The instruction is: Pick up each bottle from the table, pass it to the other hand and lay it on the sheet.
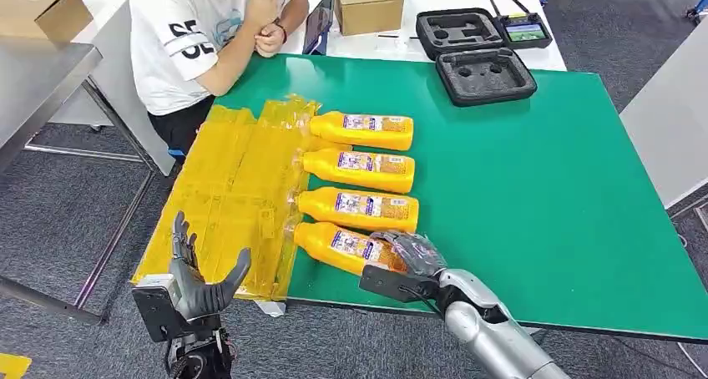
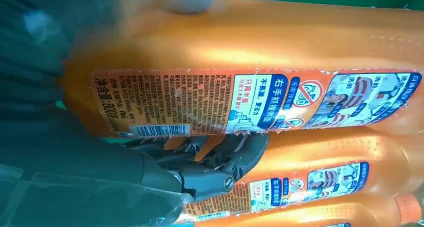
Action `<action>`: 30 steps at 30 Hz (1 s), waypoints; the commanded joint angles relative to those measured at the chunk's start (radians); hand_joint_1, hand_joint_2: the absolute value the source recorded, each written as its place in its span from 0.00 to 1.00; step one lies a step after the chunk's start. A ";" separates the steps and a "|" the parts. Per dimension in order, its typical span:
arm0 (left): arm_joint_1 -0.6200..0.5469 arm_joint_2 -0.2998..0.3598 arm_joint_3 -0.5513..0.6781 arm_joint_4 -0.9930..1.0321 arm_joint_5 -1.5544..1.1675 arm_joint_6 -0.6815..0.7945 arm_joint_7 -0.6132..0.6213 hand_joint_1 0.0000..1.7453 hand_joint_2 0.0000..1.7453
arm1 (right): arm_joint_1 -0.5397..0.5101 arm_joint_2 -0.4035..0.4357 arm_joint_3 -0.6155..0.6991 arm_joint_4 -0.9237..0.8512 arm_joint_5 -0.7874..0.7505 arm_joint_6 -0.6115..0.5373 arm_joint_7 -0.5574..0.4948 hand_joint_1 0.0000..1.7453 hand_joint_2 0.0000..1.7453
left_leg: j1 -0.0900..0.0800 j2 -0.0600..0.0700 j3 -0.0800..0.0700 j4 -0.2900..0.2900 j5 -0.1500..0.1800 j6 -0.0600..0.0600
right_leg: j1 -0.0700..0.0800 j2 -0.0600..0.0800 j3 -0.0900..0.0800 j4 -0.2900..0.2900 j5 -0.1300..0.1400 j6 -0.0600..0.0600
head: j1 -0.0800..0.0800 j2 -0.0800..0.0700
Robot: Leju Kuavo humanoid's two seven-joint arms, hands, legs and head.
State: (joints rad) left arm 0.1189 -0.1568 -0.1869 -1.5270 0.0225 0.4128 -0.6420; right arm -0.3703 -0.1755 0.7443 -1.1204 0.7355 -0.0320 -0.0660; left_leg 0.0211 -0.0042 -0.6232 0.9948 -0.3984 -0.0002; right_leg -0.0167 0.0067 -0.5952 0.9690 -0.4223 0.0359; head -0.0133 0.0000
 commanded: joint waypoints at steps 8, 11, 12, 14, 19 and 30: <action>-0.032 0.015 0.003 0.069 0.041 -0.009 -0.013 0.00 1.00 | 0.077 0.025 -0.079 -0.035 -0.247 -0.068 -0.258 1.00 1.00 | 0.000 -0.002 0.006 -0.002 -0.002 0.001 | 0.000 -0.003 0.007 -0.002 -0.003 -0.002 | 0.000 0.000; -0.022 0.009 0.012 0.034 0.068 -0.041 -0.024 0.00 1.00 | 0.119 0.060 -0.132 -0.129 -0.324 -0.105 -0.346 1.00 1.00 | 0.000 -0.001 0.008 0.000 -0.004 0.001 | 0.001 -0.003 0.009 0.000 -0.005 -0.003 | 0.000 0.000; -0.022 0.009 0.012 0.034 0.068 -0.041 -0.024 0.00 1.00 | 0.119 0.060 -0.132 -0.129 -0.324 -0.105 -0.346 1.00 1.00 | -0.001 0.001 0.003 0.000 -0.002 0.001 | 0.000 0.000 0.003 0.001 -0.002 -0.002 | 0.000 0.000; -0.018 0.006 0.014 0.008 0.103 -0.086 -0.034 0.00 1.00 | 0.147 0.094 -0.169 -0.150 -0.345 -0.155 -0.400 1.00 1.00 | 0.000 0.000 0.001 0.000 -0.001 0.000 | 0.000 0.000 0.001 0.000 -0.001 -0.001 | 0.000 0.000; -0.003 0.008 0.012 -0.070 0.157 -0.136 -0.018 0.00 1.00 | 0.196 0.147 -0.193 -0.179 -0.356 -0.194 -0.396 1.00 1.00 | 0.000 0.000 0.001 0.000 -0.002 0.001 | 0.001 -0.001 0.001 0.000 -0.002 -0.001 | 0.000 0.000; 0.020 0.075 -0.058 -0.156 0.284 -0.352 0.041 0.00 1.00 | 0.223 0.200 -0.266 -0.110 -0.403 -0.249 -0.472 1.00 1.00 | 0.000 0.000 0.003 -0.001 -0.002 0.001 | 0.000 -0.001 0.003 0.000 -0.003 -0.002 | 0.000 0.000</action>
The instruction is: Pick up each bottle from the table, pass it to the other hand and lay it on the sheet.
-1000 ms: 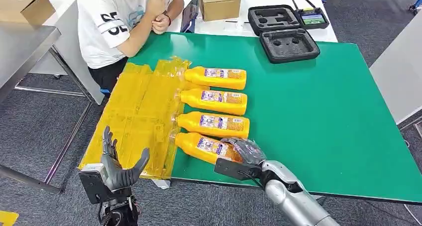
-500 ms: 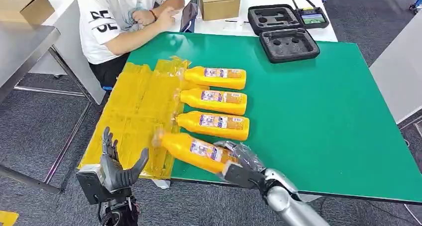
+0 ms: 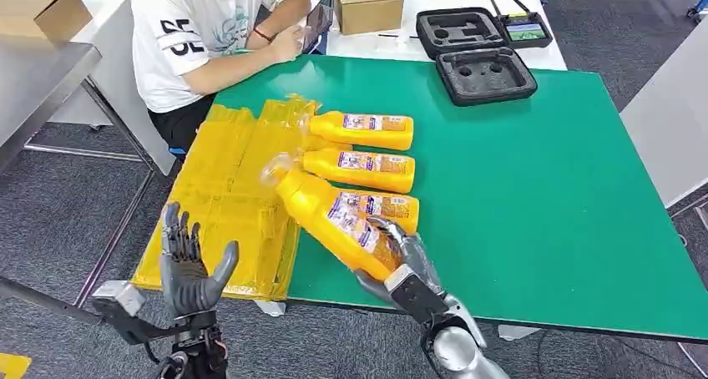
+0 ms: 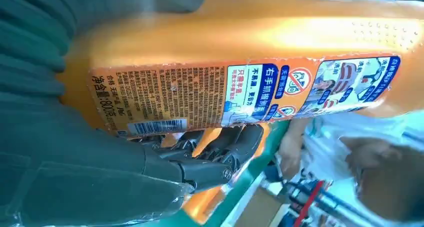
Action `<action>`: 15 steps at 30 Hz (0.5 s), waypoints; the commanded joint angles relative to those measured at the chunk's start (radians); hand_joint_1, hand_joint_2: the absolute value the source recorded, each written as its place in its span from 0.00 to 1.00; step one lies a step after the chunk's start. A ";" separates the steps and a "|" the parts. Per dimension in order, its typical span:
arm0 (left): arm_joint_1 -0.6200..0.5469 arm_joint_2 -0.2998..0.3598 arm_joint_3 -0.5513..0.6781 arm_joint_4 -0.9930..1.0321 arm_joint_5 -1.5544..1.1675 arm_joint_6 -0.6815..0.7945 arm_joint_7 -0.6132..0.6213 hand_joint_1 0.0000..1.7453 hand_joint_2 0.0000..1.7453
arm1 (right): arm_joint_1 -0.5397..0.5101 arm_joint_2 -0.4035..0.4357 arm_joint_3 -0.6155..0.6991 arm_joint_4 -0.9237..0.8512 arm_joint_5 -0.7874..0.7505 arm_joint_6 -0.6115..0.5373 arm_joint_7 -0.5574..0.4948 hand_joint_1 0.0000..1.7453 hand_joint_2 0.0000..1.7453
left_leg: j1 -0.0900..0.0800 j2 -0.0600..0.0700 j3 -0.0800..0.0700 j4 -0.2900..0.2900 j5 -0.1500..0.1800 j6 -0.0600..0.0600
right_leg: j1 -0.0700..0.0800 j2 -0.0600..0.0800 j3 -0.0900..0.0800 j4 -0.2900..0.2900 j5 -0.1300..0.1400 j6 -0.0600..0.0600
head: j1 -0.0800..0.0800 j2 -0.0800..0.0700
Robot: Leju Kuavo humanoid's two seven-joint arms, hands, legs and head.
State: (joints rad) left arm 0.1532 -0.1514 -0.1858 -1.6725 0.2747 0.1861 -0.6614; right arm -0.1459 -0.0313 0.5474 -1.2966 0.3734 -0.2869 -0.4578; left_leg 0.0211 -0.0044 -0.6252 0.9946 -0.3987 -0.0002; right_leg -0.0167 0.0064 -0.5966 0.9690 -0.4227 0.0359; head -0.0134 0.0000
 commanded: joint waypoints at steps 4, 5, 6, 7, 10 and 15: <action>-0.021 0.068 -0.059 -0.003 0.031 -0.127 0.060 0.00 1.00 | -0.003 0.059 -0.069 0.070 -0.041 0.006 -0.081 1.00 1.00 | 0.000 0.001 0.004 -0.001 -0.001 0.001 | 0.000 0.000 0.003 -0.001 -0.001 -0.001 | 0.000 0.000; -0.032 0.077 -0.069 0.015 0.044 -0.162 0.082 0.00 1.00 | -0.002 0.062 -0.066 0.071 -0.036 0.013 -0.095 1.00 1.00 | 0.000 0.001 0.007 -0.001 -0.002 0.001 | 0.001 0.000 0.006 -0.001 -0.002 -0.002 | 0.000 0.000; -0.046 0.078 -0.074 0.037 0.055 -0.191 0.103 0.00 1.00 | 0.000 0.075 -0.069 0.078 -0.042 0.027 -0.111 1.00 1.00 | 0.000 0.001 0.009 0.000 -0.004 0.001 | 0.001 0.000 0.009 -0.001 -0.004 -0.003 | 0.000 0.000; -0.057 0.075 -0.075 0.056 0.061 -0.202 0.112 0.00 1.00 | 0.002 0.082 -0.066 0.083 -0.039 0.032 -0.117 1.00 1.00 | 0.000 -0.001 0.004 -0.001 -0.001 0.001 | 0.000 -0.002 0.004 -0.001 -0.001 -0.001 | 0.000 0.000; -0.098 0.061 -0.077 0.134 0.008 -0.170 0.122 0.00 1.00 | 0.013 0.114 -0.046 0.090 -0.019 0.043 -0.135 1.00 1.00 | 0.000 -0.002 0.010 -0.001 -0.003 0.001 | 0.001 -0.003 0.010 -0.001 -0.004 -0.003 | 0.000 0.000; -0.129 0.046 -0.090 0.237 0.024 -0.185 0.157 0.00 1.00 | -0.008 0.150 -0.017 0.104 0.014 0.081 -0.125 1.00 1.00 | 0.000 0.001 0.006 -0.002 -0.001 0.001 | 0.000 0.000 0.005 -0.001 -0.001 -0.002 | 0.000 0.000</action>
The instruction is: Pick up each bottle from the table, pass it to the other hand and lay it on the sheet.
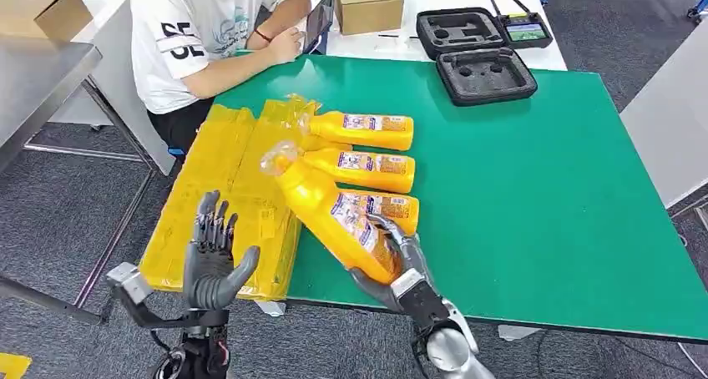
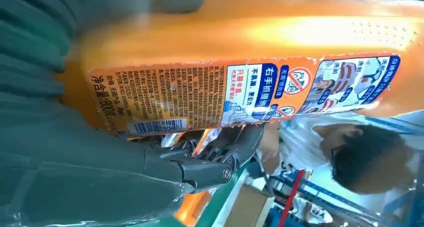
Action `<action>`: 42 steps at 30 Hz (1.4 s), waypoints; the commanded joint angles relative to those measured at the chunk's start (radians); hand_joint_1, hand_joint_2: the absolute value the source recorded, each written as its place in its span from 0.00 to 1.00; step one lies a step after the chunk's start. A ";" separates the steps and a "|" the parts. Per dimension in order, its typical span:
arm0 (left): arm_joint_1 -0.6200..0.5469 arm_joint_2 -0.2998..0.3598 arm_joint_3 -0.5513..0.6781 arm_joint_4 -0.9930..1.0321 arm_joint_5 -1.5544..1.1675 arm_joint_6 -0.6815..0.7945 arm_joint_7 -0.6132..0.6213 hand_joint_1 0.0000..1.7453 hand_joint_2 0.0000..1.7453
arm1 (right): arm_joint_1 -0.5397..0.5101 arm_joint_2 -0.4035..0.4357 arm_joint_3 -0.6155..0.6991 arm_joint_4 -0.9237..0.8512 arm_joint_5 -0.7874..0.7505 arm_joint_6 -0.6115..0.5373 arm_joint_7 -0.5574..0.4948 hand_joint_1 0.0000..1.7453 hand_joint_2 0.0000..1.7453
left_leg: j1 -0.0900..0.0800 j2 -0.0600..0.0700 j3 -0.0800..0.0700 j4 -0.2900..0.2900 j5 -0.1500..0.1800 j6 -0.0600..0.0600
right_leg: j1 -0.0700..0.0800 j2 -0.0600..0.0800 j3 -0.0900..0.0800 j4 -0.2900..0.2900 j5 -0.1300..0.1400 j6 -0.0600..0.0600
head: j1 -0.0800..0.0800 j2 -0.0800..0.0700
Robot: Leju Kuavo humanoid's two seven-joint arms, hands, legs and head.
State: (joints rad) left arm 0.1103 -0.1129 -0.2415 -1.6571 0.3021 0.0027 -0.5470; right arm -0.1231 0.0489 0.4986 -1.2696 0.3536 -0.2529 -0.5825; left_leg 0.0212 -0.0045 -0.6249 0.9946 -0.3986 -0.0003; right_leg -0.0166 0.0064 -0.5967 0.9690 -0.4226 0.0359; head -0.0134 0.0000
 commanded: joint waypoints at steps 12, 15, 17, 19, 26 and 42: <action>-0.110 -0.004 -0.059 0.272 0.043 -0.034 0.055 0.00 1.00 | -0.046 0.092 0.057 0.119 0.083 0.153 0.023 1.00 1.00 | 0.000 0.000 0.005 -0.001 -0.001 0.001 | 0.000 -0.001 0.005 -0.001 -0.002 -0.001 | 0.000 0.000; -0.108 -0.005 -0.055 0.265 0.065 -0.056 0.052 0.00 1.00 | -0.056 0.090 0.063 0.134 0.089 0.163 0.023 1.00 1.00 | 0.000 0.000 0.005 -0.001 -0.002 0.001 | 0.000 -0.001 0.005 -0.001 -0.002 -0.002 | 0.000 0.000; -0.099 0.000 -0.051 0.238 0.114 -0.115 0.051 0.00 1.00 | -0.074 0.098 0.047 0.177 0.088 0.175 0.026 1.00 1.00 | 0.000 0.000 0.002 -0.001 0.000 0.001 | 0.000 0.000 0.002 -0.001 -0.001 -0.001 | 0.000 0.000; -0.078 0.005 -0.048 0.193 0.172 -0.186 0.060 0.00 1.00 | -0.089 0.102 0.025 0.211 0.087 0.184 0.025 1.00 1.00 | 0.000 0.001 0.004 -0.001 -0.001 0.001 | 0.001 0.000 0.004 -0.001 -0.001 -0.001 | 0.000 0.000; -0.048 0.017 -0.063 0.122 0.223 -0.289 0.060 0.00 1.00 | -0.077 0.091 -0.017 0.196 0.064 0.196 0.007 1.00 1.00 | 0.000 0.001 0.002 -0.001 -0.001 0.001 | 0.000 0.000 0.002 -0.001 -0.001 -0.001 | 0.000 0.000; -0.126 0.011 -0.183 0.245 0.089 -0.252 0.128 0.00 1.00 | -0.085 0.119 0.093 0.223 0.070 0.241 0.018 1.00 1.00 | 0.000 0.000 0.005 -0.001 -0.002 0.001 | 0.000 -0.001 0.005 -0.001 -0.002 -0.002 | 0.000 0.000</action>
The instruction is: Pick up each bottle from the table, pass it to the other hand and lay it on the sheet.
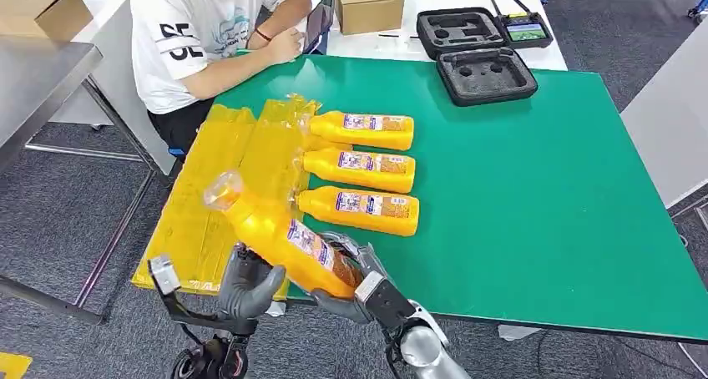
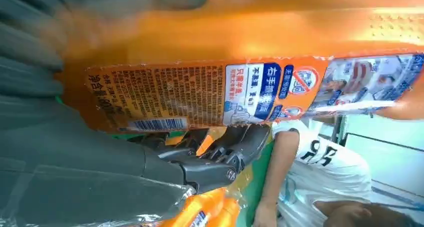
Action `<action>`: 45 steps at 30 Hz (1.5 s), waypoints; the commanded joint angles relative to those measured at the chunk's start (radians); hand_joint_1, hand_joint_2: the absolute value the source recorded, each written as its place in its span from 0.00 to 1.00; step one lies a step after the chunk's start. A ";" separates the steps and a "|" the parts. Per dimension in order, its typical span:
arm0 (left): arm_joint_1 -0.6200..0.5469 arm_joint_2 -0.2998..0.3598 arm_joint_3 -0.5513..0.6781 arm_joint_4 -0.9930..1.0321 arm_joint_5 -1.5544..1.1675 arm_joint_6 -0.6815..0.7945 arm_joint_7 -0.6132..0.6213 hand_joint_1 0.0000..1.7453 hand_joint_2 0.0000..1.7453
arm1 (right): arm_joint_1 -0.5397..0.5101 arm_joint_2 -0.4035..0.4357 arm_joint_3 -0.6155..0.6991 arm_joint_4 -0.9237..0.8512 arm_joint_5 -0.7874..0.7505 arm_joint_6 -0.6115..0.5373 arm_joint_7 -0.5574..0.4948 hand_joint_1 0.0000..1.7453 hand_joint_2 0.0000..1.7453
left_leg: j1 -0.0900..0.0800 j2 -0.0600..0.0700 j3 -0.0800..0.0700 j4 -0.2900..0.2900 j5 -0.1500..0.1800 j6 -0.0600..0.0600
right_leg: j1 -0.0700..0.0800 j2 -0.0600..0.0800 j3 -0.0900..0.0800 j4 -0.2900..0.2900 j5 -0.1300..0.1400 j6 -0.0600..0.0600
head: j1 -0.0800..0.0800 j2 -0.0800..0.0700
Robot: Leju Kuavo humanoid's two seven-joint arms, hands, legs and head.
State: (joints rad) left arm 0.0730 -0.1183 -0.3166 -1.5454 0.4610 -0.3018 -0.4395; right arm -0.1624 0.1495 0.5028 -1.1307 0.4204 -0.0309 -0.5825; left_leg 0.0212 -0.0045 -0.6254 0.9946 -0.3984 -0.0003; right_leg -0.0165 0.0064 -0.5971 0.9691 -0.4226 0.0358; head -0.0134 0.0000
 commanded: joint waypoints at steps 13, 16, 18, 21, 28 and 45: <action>-0.157 0.030 -0.090 0.221 0.027 0.075 0.030 0.00 1.00 | -0.145 0.024 0.228 0.300 0.038 0.075 0.039 1.00 1.00 | 0.000 0.000 0.006 -0.001 -0.002 0.001 | 0.001 -0.001 0.006 -0.001 -0.002 -0.002 | 0.000 0.000; -0.157 0.034 -0.058 0.201 0.047 0.085 0.013 0.00 1.00 | -0.144 0.021 0.224 0.313 0.041 0.069 0.047 1.00 1.00 | 0.000 -0.002 0.005 -0.001 -0.001 0.001 | 0.001 -0.003 0.006 -0.001 -0.002 -0.002 | 0.000 0.000; -0.152 0.041 -0.051 0.188 0.048 0.085 0.012 0.00 1.00 | -0.141 0.015 0.224 0.312 0.043 0.067 0.049 1.00 1.00 | 0.000 -0.001 0.007 -0.001 -0.002 0.001 | 0.001 -0.003 0.007 -0.001 -0.003 -0.002 | 0.000 0.000; -0.127 0.050 -0.032 0.170 0.067 0.079 0.007 0.00 1.00 | -0.133 0.004 0.220 0.317 0.046 0.065 0.052 1.00 1.00 | 0.000 -0.001 0.007 -0.001 -0.002 0.001 | 0.001 -0.002 0.007 -0.001 -0.003 -0.002 | 0.000 0.000; -0.068 0.038 0.042 0.069 0.068 0.109 -0.030 0.30 1.00 | -0.133 -0.005 0.217 0.330 0.061 0.057 0.062 1.00 1.00 | 0.001 -0.001 0.005 0.000 -0.002 0.001 | 0.001 -0.002 0.005 -0.001 -0.002 -0.001 | 0.000 0.000; -0.053 0.052 -0.092 0.043 -0.094 0.126 -0.033 1.00 1.00 | -0.157 0.027 0.199 0.247 0.019 0.020 0.070 1.00 1.00 | 0.000 -0.001 0.001 0.000 0.000 0.001 | 0.000 -0.002 0.001 0.000 -0.001 -0.001 | 0.000 0.000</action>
State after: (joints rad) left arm 0.0596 -0.0786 -0.3079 -1.4828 0.4131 -0.2029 -0.4665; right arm -0.2967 0.1732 0.6687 -0.8869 0.4639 0.0065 -0.5318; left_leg 0.0212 -0.0040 -0.6251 0.9947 -0.3982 -0.0005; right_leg -0.0166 0.0068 -0.5979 0.9691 -0.4224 0.0357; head -0.0130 0.0000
